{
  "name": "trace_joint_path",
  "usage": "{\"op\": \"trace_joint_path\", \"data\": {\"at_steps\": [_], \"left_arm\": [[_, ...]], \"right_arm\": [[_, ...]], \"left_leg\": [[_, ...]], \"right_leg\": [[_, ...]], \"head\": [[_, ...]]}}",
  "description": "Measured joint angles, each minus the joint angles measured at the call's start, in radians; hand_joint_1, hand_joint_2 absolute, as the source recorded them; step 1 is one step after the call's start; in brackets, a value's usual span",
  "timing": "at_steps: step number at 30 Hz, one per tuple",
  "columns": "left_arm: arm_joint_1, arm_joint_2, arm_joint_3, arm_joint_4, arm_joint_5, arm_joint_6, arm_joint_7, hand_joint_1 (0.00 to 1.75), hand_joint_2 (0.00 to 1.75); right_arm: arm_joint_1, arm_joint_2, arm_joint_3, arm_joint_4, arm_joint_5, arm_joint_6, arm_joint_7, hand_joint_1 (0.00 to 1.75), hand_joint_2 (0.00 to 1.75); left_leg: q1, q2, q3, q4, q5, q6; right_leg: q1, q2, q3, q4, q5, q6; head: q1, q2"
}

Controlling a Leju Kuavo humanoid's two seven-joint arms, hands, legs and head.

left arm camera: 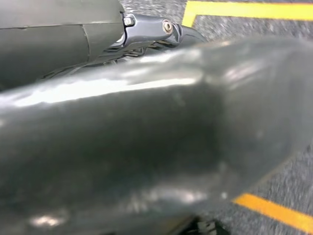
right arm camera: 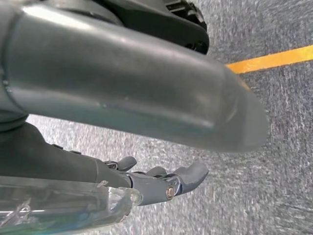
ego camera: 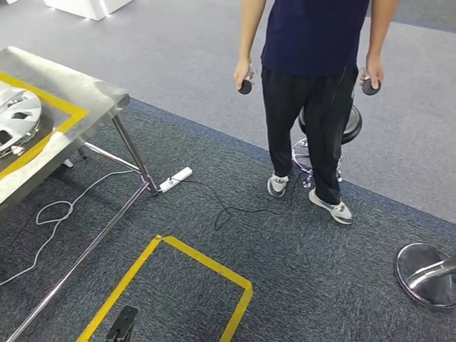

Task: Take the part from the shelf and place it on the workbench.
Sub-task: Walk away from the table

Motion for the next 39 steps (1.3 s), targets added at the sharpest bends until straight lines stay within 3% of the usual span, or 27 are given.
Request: {"op": "trace_joint_path", "data": {"at_steps": [2, 3, 5, 7, 9, 11, 13, 15, 17, 18, 19, 21, 23, 24, 26, 27, 29, 31, 32, 33, 34, 35, 37, 39], "left_arm": [[0.005, -0.001, -0.002, 0.000, -0.003, 0.002, 0.000, 0.00, 0.00], [0.007, -0.001, -0.003, 0.000, -0.006, 0.004, -0.001, 0.00, 0.00], [0.007, -0.001, -0.006, 0.000, -0.012, 0.011, -0.005, 0.00, 0.00], [0.007, -0.001, -0.008, 0.000, -0.015, 0.017, -0.009, 0.00, 0.00], [0.007, -0.001, -0.009, 0.000, -0.017, 0.020, -0.010, 0.00, 0.00], [0.007, -0.003, -0.011, 0.000, -0.018, 0.021, -0.010, 0.00, 0.00], [0.007, -0.003, -0.012, 0.000, -0.020, 0.022, -0.010, 0.00, 0.00], [0.009, -0.002, -0.013, 0.000, -0.021, 0.023, -0.010, 0.00, 0.00], [0.013, -0.001, -0.013, 0.000, -0.023, 0.024, -0.010, 0.00, 0.00], [0.013, -0.002, -0.014, 0.000, -0.024, 0.024, -0.010, 0.00, 0.00], [0.013, -0.002, -0.015, 0.000, -0.025, 0.024, -0.010, 0.00, 0.00], [0.012, -0.003, -0.016, 0.000, -0.026, 0.025, -0.010, 0.00, 0.00], [0.011, -0.004, -0.016, 0.000, -0.028, 0.026, -0.010, 0.00, 0.00], [0.011, -0.004, -0.017, 0.000, -0.029, 0.026, -0.010, 0.00, 0.00], [0.010, -0.005, -0.018, 0.000, -0.033, 0.027, -0.013, 0.00, 0.00], [0.010, -0.006, -0.020, 0.000, -0.035, 0.027, -0.015, 0.00, 0.00], [0.011, -0.007, -0.024, 0.000, -0.036, 0.028, -0.019, 0.00, 0.00], [0.017, -0.008, -0.026, 0.000, -0.036, 0.029, -0.021, 0.00, 0.00], [0.020, -0.009, -0.026, 0.000, -0.036, 0.030, -0.021, 0.00, 0.00], [0.023, -0.010, -0.026, 0.000, -0.036, 0.030, -0.021, 0.00, 0.00], [0.024, -0.010, -0.026, 0.000, -0.036, 0.030, -0.021, 0.00, 0.00], [0.024, -0.011, -0.027, 0.000, -0.037, 0.030, -0.021, 0.00, 0.00], [0.023, -0.011, -0.027, 0.000, -0.039, 0.030, -0.020, 0.00, 0.00], [0.022, -0.013, -0.028, 0.000, -0.041, 0.028, -0.018, 0.00, 0.00]], "right_arm": [[0.000, 0.000, 0.000, 0.000, 0.000, -0.001, 0.006, 0.00, 0.00], [0.001, 0.000, 0.000, 0.001, 0.000, -0.002, 0.011, 0.00, 0.00], [0.003, 0.000, 0.000, 0.002, 0.001, -0.005, 0.025, 0.00, 0.00], [0.003, 0.000, 0.000, 0.004, 0.004, -0.007, 0.034, 0.00, 0.00], [0.003, 0.000, 0.000, 0.004, 0.006, -0.007, 0.039, 0.00, 0.00], [0.007, 0.000, 0.000, 0.005, 0.007, -0.007, 0.043, 0.00, 0.00], [0.011, 0.000, 0.000, 0.006, 0.008, -0.007, 0.045, 0.00, 0.00], [0.009, 0.000, 0.000, 0.007, 0.008, -0.006, 0.045, 0.00, 0.00], [0.007, 0.000, 0.001, 0.008, 0.010, -0.003, 0.046, 0.00, 0.00], [0.008, 0.000, 0.001, 0.008, 0.010, -0.001, 0.046, 0.00, 0.00], [0.009, 0.000, 0.001, 0.008, 0.012, 0.001, 0.046, 0.00, 0.00], [0.008, 0.000, 0.002, 0.008, 0.015, 0.005, 0.043, 0.00, 0.00], [0.004, 0.000, 0.003, 0.008, 0.017, 0.007, 0.041, 0.00, 0.00], [0.002, 0.000, 0.004, 0.008, 0.018, 0.008, 0.039, 0.00, 0.00], [0.002, -0.001, 0.007, 0.008, 0.021, 0.007, 0.037, 0.00, 0.00], [0.004, -0.001, 0.008, 0.008, 0.023, 0.006, 0.036, 0.00, 0.00], [0.004, -0.001, 0.009, 0.008, 0.027, 0.002, 0.036, 0.00, 0.00], [0.004, -0.001, 0.010, 0.008, 0.028, -0.001, 0.041, 0.00, 0.00], [0.004, -0.001, 0.011, 0.008, 0.029, -0.001, 0.043, 0.00, 0.00], [0.005, -0.001, 0.011, 0.008, 0.029, -0.002, 0.047, 0.00, 0.00], [0.006, -0.001, 0.012, 0.008, 0.030, -0.003, 0.049, 0.00, 0.00], [0.006, -0.001, 0.013, 0.008, 0.032, -0.005, 0.053, 0.00, 0.00], [0.005, -0.001, 0.016, 0.009, 0.038, -0.007, 0.061, 0.00, 0.00], [0.004, -0.001, 0.018, 0.009, 0.042, -0.007, 0.069, 0.00, 0.00]], "left_leg": [[0.000, -0.012, -0.053, 0.105, -0.034, 0.000], [0.000, -0.014, -0.060, 0.113, -0.022, 0.001], [0.001, -0.025, -0.024, 0.029, 0.045, 0.006], [0.005, -0.063, 0.030, -0.096, 0.099, 0.011], [0.007, -0.089, 0.052, -0.152, 0.107, 0.017], [0.005, -0.075, 0.052, -0.158, 0.107, 0.028], [0.006, -0.055, 0.055, -0.163, 0.111, 0.041], [0.003, -0.032, 0.056, -0.165, 0.112, 0.049], [0.000, -0.006, 0.057, -0.164, 0.110, 0.052], [-0.001, 0.006, 0.058, -0.164, 0.109, 0.052], [-0.002, 0.016, 0.060, -0.164, 0.108, 0.052], [-0.003, 0.034, 0.066, -0.163, 0.104, 0.046], [-0.009, 0.049, 0.071, -0.161, 0.097, 0.037], [-0.012, 0.056, 0.072, -0.160, 0.096, 0.033], [-0.012, 0.070, 0.074, -0.161, 0.094, 0.024], [-0.010, 0.067, 0.074, -0.157, 0.088, 0.019], [-0.006, 0.034, 0.051, -0.100, 0.046, 0.009], [-0.004, -0.003, -0.011, 0.033, -0.020, 0.005], [-0.004, -0.010, -0.042, 0.093, -0.041, 0.005], [-0.004, -0.013, -0.061, 0.125, -0.043, 0.005], [-0.003, -0.015, -0.062, 0.119, -0.024, 0.006], [-0.002, -0.021, -0.045, 0.076, 0.009, 0.007], [0.004, -0.060, 0.013, -0.056, 0.078, 0.008], [0.009, -0.094, 0.046, -0.137, 0.103, 0.012]], "right_leg": [[0.001, 0.023, -0.003, 0.000, 0.001, -0.003], [0.001, 0.035, -0.003, 0.000, 0.002, -0.003], [0.000, 0.060, -0.003, 0.001, 0.004, 0.001], [0.001, 0.081, -0.008, 0.004, 0.007, 0.009], [0.000, 0.100, -0.018, 0.006, 0.012, 0.021], [-0.003, 0.112, -0.028, 0.004, 0.017, 0.034], [-0.002, 0.075, -0.048, 0.037, -0.003, 0.043], [0.000, 0.020, -0.103, 0.153, -0.063, 0.049], [-0.001, 0.001, -0.160, 0.275, -0.110, 0.054], [-0.001, -0.001, -0.165, 0.291, -0.108, 0.054], [-0.001, -0.004, -0.149, 0.267, -0.089, 0.054], [0.000, -0.030, -0.074, 0.135, -0.034, 0.052], [0.003, -0.058, -0.014, 0.033, -0.008, 0.041], [0.006, -0.062, -0.005, 0.017, -0.008, 0.034], [0.008, -0.042, -0.007, 0.016, -0.006, 0.020], [0.007, -0.033, -0.008, 0.014, -0.004, 0.014], [0.003, -0.015, -0.009, 0.011, 0.000, 0.004], [0.001, 0.004, -0.012, 0.010, 0.002, -0.001], [0.001, 0.016, -0.014, 0.010, 0.003, -0.002], [0.001, 0.028, -0.014, 0.011, 0.004, -0.003], [0.000, 0.040, -0.015, 0.011, 0.005, -0.002], [0.000, 0.053, -0.015, 0.011, 0.006, 0.000], [0.000, 0.076, -0.017, 0.014, 0.008, 0.007], [0.001, 0.096, -0.025, 0.017, 0.012, 0.018]], "head": [[-0.001, 0.000], [0.000, 0.000], [-0.001, 0.000], [0.000, 0.000], [0.000, 0.000], [0.000, 0.000], [0.006, 0.000], [0.013, 0.000], [0.014, 0.000], [0.014, 0.000], [0.014, 0.000], [0.014, 0.000], [0.013, 0.000], [0.012, 0.000], [0.011, 0.000], [0.011, 0.000], [0.008, 0.000], [0.005, 0.000], [0.004, 0.000], [0.004, 0.000], [0.004, 0.000], [0.004, 0.000], [0.003, 0.000], [0.002, 0.000]]}}
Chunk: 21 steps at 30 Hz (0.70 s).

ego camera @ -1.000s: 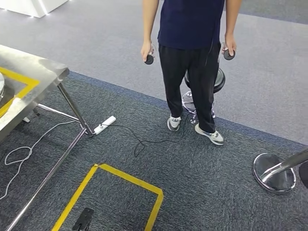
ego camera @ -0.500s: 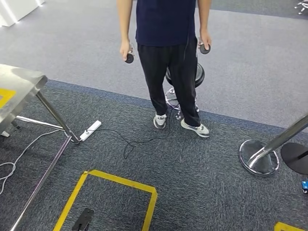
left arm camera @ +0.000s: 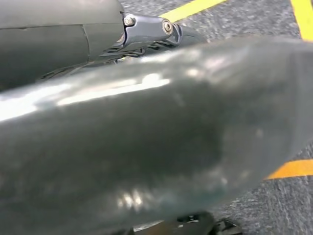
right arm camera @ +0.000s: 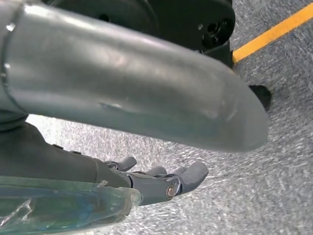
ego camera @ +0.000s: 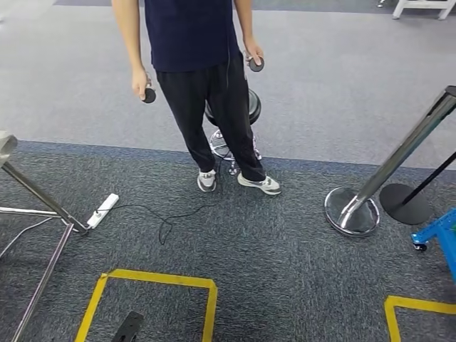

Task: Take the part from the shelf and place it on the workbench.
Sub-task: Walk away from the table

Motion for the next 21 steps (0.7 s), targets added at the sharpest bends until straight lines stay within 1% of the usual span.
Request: {"op": "trace_joint_path", "data": {"at_steps": [1, 2, 3, 4, 5, 6, 7, 8, 9, 10, 11, 12, 13, 14, 15, 16, 17, 18, 19, 20, 21], "left_arm": [[-0.001, -0.001, -0.001, 0.000, -0.002, -0.001, 0.001, 0.00, 0.00], [-0.002, -0.002, -0.002, 0.000, -0.004, -0.001, 0.002, 0.00, 0.00], [-0.003, -0.002, -0.003, 0.000, -0.007, 0.000, 0.002, 0.00, 0.00], [-0.004, -0.002, -0.004, 0.000, -0.011, 0.005, 0.000, 0.00, 0.00], [-0.005, -0.002, -0.006, 0.000, -0.015, 0.013, -0.003, 0.00, 0.00], [-0.004, -0.002, -0.006, 0.000, -0.018, 0.023, -0.008, 0.00, 0.00], [-0.002, -0.002, -0.007, 0.000, -0.021, 0.033, -0.013, 0.00, 0.00], [0.000, -0.002, -0.008, 0.000, -0.022, 0.042, -0.017, 0.00, 0.00], [0.001, -0.002, -0.008, 0.000, -0.022, 0.047, -0.020, 0.00, 0.00], [0.000, -0.002, -0.008, 0.000, -0.021, 0.050, -0.022, 0.00, 0.00], [-0.001, -0.002, -0.008, 0.000, -0.021, 0.052, -0.023, 0.00, 0.00], [-0.001, -0.003, -0.009, 0.000, -0.020, 0.053, -0.023, 0.00, 0.00], [-0.001, -0.003, -0.009, 0.000, -0.020, 0.053, -0.024, 0.00, 0.00], [-0.001, -0.003, -0.009, 0.000, -0.020, 0.053, -0.024, 0.00, 0.00], [-0.002, -0.003, -0.010, 0.000, -0.019, 0.054, -0.025, 0.00, 0.00], [-0.002, -0.003, -0.010, 0.000, -0.019, 0.054, -0.025, 0.00, 0.00], [-0.003, -0.003, -0.010, 0.000, -0.019, 0.054, -0.025, 0.00, 0.00], [-0.004, -0.003, -0.010, 0.000, -0.019, 0.055, -0.025, 0.00, 0.00], [-0.005, -0.003, -0.011, 0.000, -0.019, 0.055, -0.025, 0.00, 0.00], [-0.006, -0.003, -0.011, 0.000, -0.019, 0.056, -0.025, 0.00, 0.00], [-0.006, -0.003, -0.011, 0.000, -0.019, 0.057, -0.025, 0.00, 0.44]], "right_arm": [[0.001, 0.000, 0.001, 0.000, 0.002, -0.001, 0.003, 0.00, 0.00], [0.003, 0.000, 0.001, 0.000, 0.005, -0.004, 0.005, 0.00, 0.00], [0.006, 0.000, 0.003, 0.000, 0.010, -0.009, 0.007, 0.00, 0.00], [0.007, 0.000, 0.006, 0.000, 0.018, -0.015, 0.009, 0.00, 0.00], [0.007, 0.000, 0.010, 0.000, 0.027, -0.021, 0.010, 0.00, 0.00], [0.006, 0.000, 0.015, 0.000, 0.034, -0.025, 0.011, 0.00, 0.00], [0.004, 0.000, 0.019, 0.000, 0.037, -0.027, 0.010, 0.00, 0.00], [0.003, 0.000, 0.022, 0.000, 0.038, -0.027, 0.008, 0.00, 0.00], [0.003, 0.000, 0.023, 0.000, 0.038, -0.027, 0.006, 0.00, 0.00], [0.003, 0.000, 0.024, 0.000, 0.037, -0.028, 0.004, 0.00, 0.00], [0.004, 0.000, 0.025, 0.000, 0.037, -0.029, 0.002, 0.00, 0.00], [0.004, 0.000, 0.025, 0.000, 0.037, -0.029, 0.001, 0.00, 0.00], [0.002, 0.000, 0.025, 0.001, 0.037, -0.030, 0.001, 0.00, 0.00], [0.000, 0.000, 0.025, 0.001, 0.037, -0.030, 0.000, 0.00, 0.00], [-0.002, 0.000, 0.026, 0.001, 0.037, -0.030, 0.000, 0.00, 0.00], [-0.002, 0.000, 0.026, 0.001, 0.037, -0.030, -0.001, 0.00, 0.00], [-0.001, 0.000, 0.026, 0.001, 0.037, -0.030, -0.001, 0.00, 0.00], [0.000, 0.000, 0.026, 0.001, 0.037, -0.030, -0.001, 0.00, 0.00], [0.001, 0.000, 0.026, 0.001, 0.037, -0.030, -0.002, 0.00, 0.00], [0.001, 0.000, 0.026, 0.001, 0.037, -0.030, -0.003, 0.00, 0.00], [0.000, 0.000, 0.026, 0.001, 0.037, -0.029, -0.004, 0.00, 0.00]], "left_leg": [[-0.001, -0.001, 0.003, -0.011, -0.001, 0.005], [-0.002, 0.008, 0.002, -0.011, 0.001, 0.013], [-0.003, 0.018, 0.003, -0.014, 0.003, 0.020], [-0.003, 0.029, 0.004, -0.017, 0.005, 0.028], [-0.003, 0.040, 0.005, -0.019, 0.007, 0.035], [-0.005, 0.052, 0.005, -0.020, 0.007, 0.039], [-0.007, 0.065, 0.005, -0.019, 0.006, 0.042], [-0.009, 0.078, 0.005, -0.019, 0.006, 0.043], [-0.010, 0.091, 0.006, -0.019, 0.005, 0.043], [-0.010, 0.102, 0.007, -0.019, 0.004, 0.043], [-0.010, 0.112, 0.008, -0.019, 0.002, 0.042], [-0.010, 0.122, 0.011, -0.018, 0.000, 0.039], [-0.013, 0.131, 0.014, -0.017, -0.003, 0.035], [-0.015, 0.139, 0.016, -0.016, -0.006, 0.030], [-0.018, 0.146, 0.018, -0.015, -0.009, 0.026], [-0.021, 0.153, 0.020, -0.015, -0.010, 0.022], [-0.020, 0.160, 0.021, -0.015, -0.010, 0.019], [-0.018, 0.161, 0.022, -0.015, -0.014, 0.015], [-0.016, 0.151, 0.019, -0.004, -0.024, 0.009], [-0.014, 0.135, 0.007, 0.023, -0.044, 0.005], [-0.013, 0.114, -0.014, 0.072, -0.073, 0.001]], "right_leg": [[-0.001, 0.010, -0.004, -0.001, 0.003, 0.007], [-0.003, 0.019, -0.009, -0.004, 0.006, 0.013], [-0.005, 0.014, -0.014, -0.002, 0.005, 0.019], [-0.004, -0.003, -0.024, 0.013, -0.004, 0.023], [-0.003, -0.029, -0.042, 0.049, -0.025, 0.026], [-0.001, -0.059, -0.067, 0.105, -0.056, 0.027], [-0.001, -0.080, -0.100, 0.175, -0.090, 0.030], [-0.001, -0.090, -0.129, 0.239, -0.117, 0.031], [-0.001, -0.095, -0.145, 0.279, -0.128, 0.032], [-0.001, -0.098, -0.142, 0.281, -0.121, 0.032], [-0.001, -0.102, -0.117, 0.241, -0.097, 0.032], [-0.001, -0.114, -0.076, 0.172, -0.066, 0.031], [0.002, -0.131, -0.034, 0.102, -0.044, 0.029], [0.004, -0.144, -0.003, 0.047, -0.030, 0.024], [0.006, -0.152, 0.015, 0.017, -0.026, 0.018], [0.009, -0.149, 0.018, 0.009, -0.029, 0.012], [0.009, -0.139, 0.016, 0.009, -0.027, 0.004], [0.008, -0.130, 0.015, 0.008, -0.026, -0.002], [0.007, -0.121, 0.015, 0.006, -0.024, -0.008], [0.005, -0.113, 0.014, 0.005, -0.023, -0.014], [0.003, -0.104, 0.014, 0.004, -0.021, -0.019]], "head": [[0.000, 0.000], [0.000, 0.000], [-0.001, 0.000], [0.002, 0.000], [0.004, 0.000], [0.007, 0.000], [0.009, 0.000], [0.009, 0.000], [0.008, 0.000], [0.009, 0.000], [0.009, 0.000], [0.009, 0.000], [0.009, 0.000], [0.008, 0.000], [0.007, 0.000], [0.006, 0.000], [0.005, 0.000], [0.005, 0.000], [0.004, 0.000], [0.003, 0.000], [0.001, 0.000]]}}
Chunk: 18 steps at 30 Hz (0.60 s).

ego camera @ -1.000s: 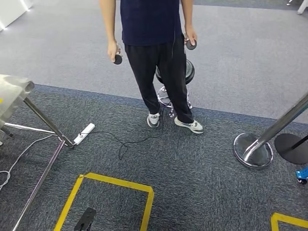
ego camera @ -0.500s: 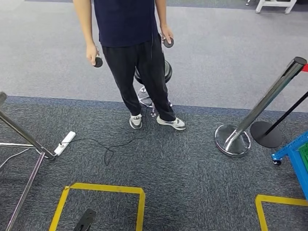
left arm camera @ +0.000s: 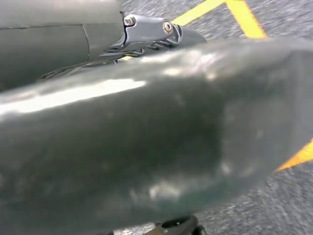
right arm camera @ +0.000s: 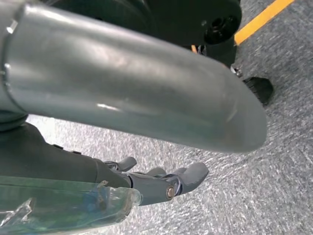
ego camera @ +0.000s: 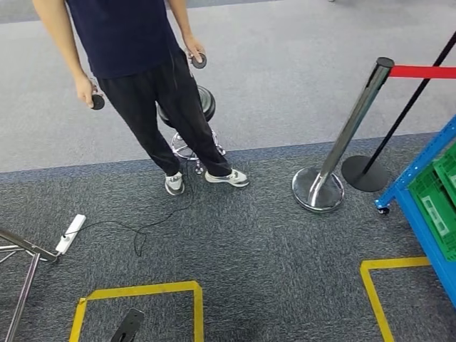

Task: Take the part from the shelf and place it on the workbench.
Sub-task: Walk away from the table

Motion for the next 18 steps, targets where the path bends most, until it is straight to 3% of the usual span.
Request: {"op": "trace_joint_path", "data": {"at_steps": [2, 3, 4, 5, 6, 8, 10, 12, 14, 16, 18], "left_arm": [[0.003, 0.000, 0.000, 0.000, 0.000, 0.002, 0.001, 0.00, 1.31], [0.005, -0.001, 0.000, 0.000, 0.000, 0.002, 0.002, 0.00, 1.75], [0.007, -0.002, 0.000, 0.000, -0.001, 0.004, 0.004, 0.00, 1.75], [0.007, -0.002, 0.000, 0.000, -0.002, 0.005, 0.006, 0.00, 1.75], [0.006, -0.003, -0.001, 0.000, -0.004, 0.006, 0.007, 0.00, 1.75], [0.004, -0.005, -0.002, 0.000, -0.007, 0.008, 0.008, 0.00, 1.75], [0.004, -0.009, -0.002, 0.000, -0.009, 0.010, 0.011, 0.00, 1.75], [0.004, -0.011, -0.002, 0.000, -0.009, 0.013, 0.014, 0.00, 1.75], [0.005, -0.011, -0.002, 0.000, -0.010, 0.016, 0.014, 0.00, 1.75], [0.008, -0.011, -0.002, 0.000, -0.010, 0.017, 0.014, 0.00, 1.75], [0.013, -0.010, -0.002, 0.000, -0.010, 0.016, 0.014, 0.00, 1.75]], "right_arm": [[-0.002, 0.000, 0.001, 0.000, 0.001, 0.002, -0.002, 0.00, 0.00], [-0.002, 0.000, 0.002, 0.000, 0.002, 0.003, -0.001, 0.00, 0.00], [-0.002, 0.000, 0.003, 0.000, 0.004, 0.003, 0.002, 0.00, 0.00], [-0.001, 0.000, 0.004, 0.000, 0.006, 0.003, 0.005, 0.00, 0.00], [-0.001, 0.000, 0.005, 0.000, 0.008, 0.003, 0.008, 0.00, 0.00], [-0.003, 0.000, 0.006, 0.000, 0.009, 0.003, 0.017, 0.00, 0.00], [-0.003, 0.000, 0.006, 0.000, 0.009, 0.002, 0.031, 0.00, 0.00], [0.001, 0.000, 0.006, 0.002, 0.010, 0.000, 0.043, 0.00, 0.00], [0.007, 0.001, 0.006, 0.004, 0.011, -0.003, 0.050, 0.00, 0.00], [0.005, 0.002, 0.007, 0.004, 0.013, -0.003, 0.050, 0.00, 0.00], [0.003, 0.003, 0.008, 0.005, 0.016, 0.000, 0.044, 0.00, 0.00]], "left_leg": [[0.000, -0.027, -0.065, 0.134, -0.060, -0.002], [0.001, -0.031, -0.091, 0.182, -0.071, -0.002], [0.001, -0.033, -0.104, 0.199, -0.064, -0.001], [0.001, -0.036, -0.098, 0.177, -0.037, 0.000], [0.003, -0.043, -0.076, 0.123, 0.002, 0.001], [0.010, -0.081, -0.020, -0.007, 0.063, 0.002], [0.012, -0.108, 0.006, -0.071, 0.077, 0.004], [0.009, -0.096, 0.007, -0.079, 0.077, 0.014], [0.009, -0.077, 0.009, -0.084, 0.083, 0.029], [0.006, -0.054, 0.010, -0.087, 0.084, 0.038], [0.003, -0.028, 0.011, -0.087, 0.082, 0.042]], "right_leg": [[-0.001, 0.019, -0.001, 0.000, 0.001, -0.005], [-0.001, 0.031, -0.002, 0.000, 0.001, -0.005], [-0.001, 0.043, -0.002, 0.000, 0.001, -0.005], [-0.001, 0.055, -0.001, 0.000, 0.002, -0.005], [-0.002, 0.068, 0.000, 0.000, 0.003, -0.003], [-0.003, 0.090, -0.003, 0.003, 0.004, 0.004], [-0.003, 0.109, -0.011, 0.004, 0.008, 0.017], [-0.007, 0.123, -0.018, 0.000, 0.013, 0.030], [-0.006, 0.088, -0.037, 0.029, -0.007, 0.039], [-0.003, 0.033, -0.088, 0.136, -0.066, 0.043], [-0.004, 0.012, -0.145, 0.259, -0.118, 0.047]], "head": [[-0.002, 0.000], [-0.003, 0.000], [-0.003, 0.000], [-0.003, 0.000], [-0.003, 0.000], [-0.003, 0.000], [-0.004, 0.000], [-0.004, 0.000], [0.001, 0.000], [0.006, 0.000], [0.006, 0.000]]}}
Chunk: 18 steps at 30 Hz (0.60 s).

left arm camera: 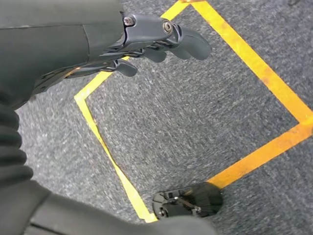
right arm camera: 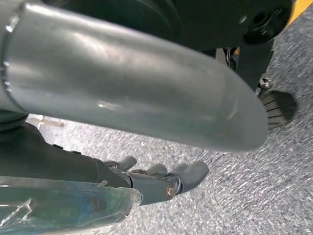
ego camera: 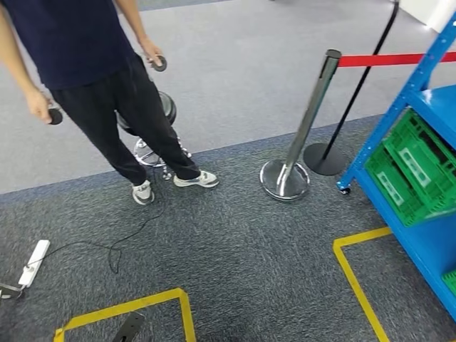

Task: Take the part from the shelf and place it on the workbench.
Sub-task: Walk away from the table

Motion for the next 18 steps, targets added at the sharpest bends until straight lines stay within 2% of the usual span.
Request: {"op": "trace_joint_path", "data": {"at_steps": [1, 2, 3, 5, 6, 7, 9, 10, 11, 13, 15, 16, 17, 18], "left_arm": [[0.000, 0.000, 0.000, 0.000, 0.001, -0.001, -0.001, 0.00, 1.75], [-0.001, 0.000, 0.000, 0.000, 0.003, -0.002, -0.001, 0.00, 1.75], [-0.002, 0.000, 0.000, 0.000, 0.006, -0.003, -0.003, 0.00, 1.75], [-0.004, -0.001, 0.001, 0.000, 0.011, -0.004, -0.005, 0.00, 1.75], [-0.004, -0.001, 0.001, 0.000, 0.011, -0.004, -0.005, 0.00, 1.75], [-0.004, -0.002, 0.001, 0.000, 0.012, -0.003, -0.006, 0.00, 1.75], [-0.004, -0.002, 0.001, 0.000, 0.013, 0.007, -0.006, 0.00, 1.75], [-0.004, -0.003, 0.001, 0.000, 0.015, 0.017, -0.006, 0.00, 1.75], [-0.005, -0.003, 0.002, 0.000, 0.018, 0.028, -0.006, 0.00, 1.75], [-0.004, -0.003, 0.006, 0.000, 0.023, 0.046, -0.004, 0.00, 1.75], [0.001, -0.003, 0.009, 0.000, 0.025, 0.051, 0.001, 0.00, 1.75], [0.003, -0.003, 0.010, 0.000, 0.025, 0.051, 0.002, 0.00, 1.75], [0.005, -0.003, 0.011, 0.000, 0.026, 0.050, 0.004, 0.00, 1.75], [0.005, -0.003, 0.012, 0.000, 0.026, 0.049, 0.004, 0.00, 1.75]], "right_arm": [[0.000, 0.000, 0.001, 0.000, 0.003, 0.002, -0.004, 0.00, 0.00], [0.001, 0.000, 0.002, 0.000, 0.006, 0.004, -0.008, 0.00, 0.00], [0.002, 0.000, 0.003, 0.000, 0.009, 0.005, -0.011, 0.00, 0.00], [0.001, 0.000, 0.007, 0.000, 0.018, 0.006, -0.014, 0.00, 0.00], [-0.002, 0.000, 0.010, 0.000, 0.021, 0.007, -0.015, 0.00, 0.00], [-0.004, 0.000, 0.012, 0.000, 0.024, 0.008, -0.016, 0.00, 0.00], [-0.005, 0.000, 0.015, 0.000, 0.025, 0.009, -0.016, 0.00, 0.00], [-0.004, 0.000, 0.016, 0.000, 0.024, 0.008, -0.014, 0.00, 0.00], [-0.004, 0.000, 0.016, 0.000, 0.022, 0.007, -0.011, 0.00, 0.00], [-0.005, 0.000, 0.016, 0.000, 0.020, 0.004, -0.005, 0.00, 0.00], [-0.006, 0.000, 0.016, 0.000, 0.021, 0.003, -0.002, 0.00, 0.00], [-0.006, 0.000, 0.016, 0.000, 0.021, 0.003, -0.001, 0.00, 0.00], [-0.005, 0.000, 0.016, 0.000, 0.021, 0.004, 0.001, 0.00, 0.00], [-0.004, 0.000, 0.016, 0.000, 0.021, 0.004, 0.002, 0.00, 0.00]], "left_leg": [[-0.001, 0.012, 0.001, 0.000, -0.001, 0.001], [-0.002, 0.022, 0.002, 0.000, -0.002, 0.000], [-0.002, 0.032, 0.004, 0.000, -0.004, -0.001], [-0.005, 0.048, 0.011, 0.002, -0.009, -0.009], [-0.008, 0.056, 0.013, 0.003, -0.012, -0.013], [-0.011, 0.063, 0.015, 0.004, -0.014, -0.017], [-0.012, 0.079, 0.017, 0.003, -0.016, -0.025], [-0.010, 0.075, 0.017, 0.007, -0.021, -0.031], [-0.008, 0.061, 0.012, 0.022, -0.034, -0.037], [-0.005, 0.018, -0.030, 0.116, -0.090, -0.046], [-0.004, -0.002, -0.095, 0.247, -0.144, -0.048], [-0.004, -0.004, -0.117, 0.284, -0.148, -0.048], [-0.003, -0.006, -0.121, 0.285, -0.133, -0.048], [-0.002, -0.009, -0.108, 0.250, -0.102, -0.047]], "right_leg": [[0.000, -0.003, -0.011, 0.026, -0.003, 0.001], [0.000, -0.006, -0.002, 0.013, 0.011, 0.001], [0.000, -0.011, 0.027, -0.037, 0.040, 0.000], [0.004, -0.050, 0.107, -0.177, 0.094, -0.006], [0.006, -0.066, 0.135, -0.225, 0.106, -0.012], [0.009, -0.076, 0.148, -0.248, 0.109, -0.018], [0.011, -0.058, 0.145, -0.252, 0.110, -0.030], [0.010, -0.048, 0.144, -0.254, 0.112, -0.035], [0.008, -0.038, 0.144, -0.255, 0.115, -0.041], [0.003, -0.018, 0.143, -0.258, 0.118, -0.049], [0.002, 0.004, 0.141, -0.258, 0.119, -0.053], [0.002, 0.017, 0.140, -0.258, 0.120, -0.053], [0.002, 0.030, 0.140, -0.258, 0.121, -0.053], [0.001, 0.042, 0.140, -0.258, 0.122, -0.051]], "head": [[0.000, 0.000], [0.000, 0.000], [0.000, 0.000], [0.000, 0.000], [0.000, 0.000], [-0.001, 0.000], [-0.002, 0.000], [-0.002, 0.000], [-0.003, 0.000], [-0.007, 0.000], [-0.008, 0.000], [-0.009, 0.000], [-0.008, 0.000], [-0.008, 0.000]]}}
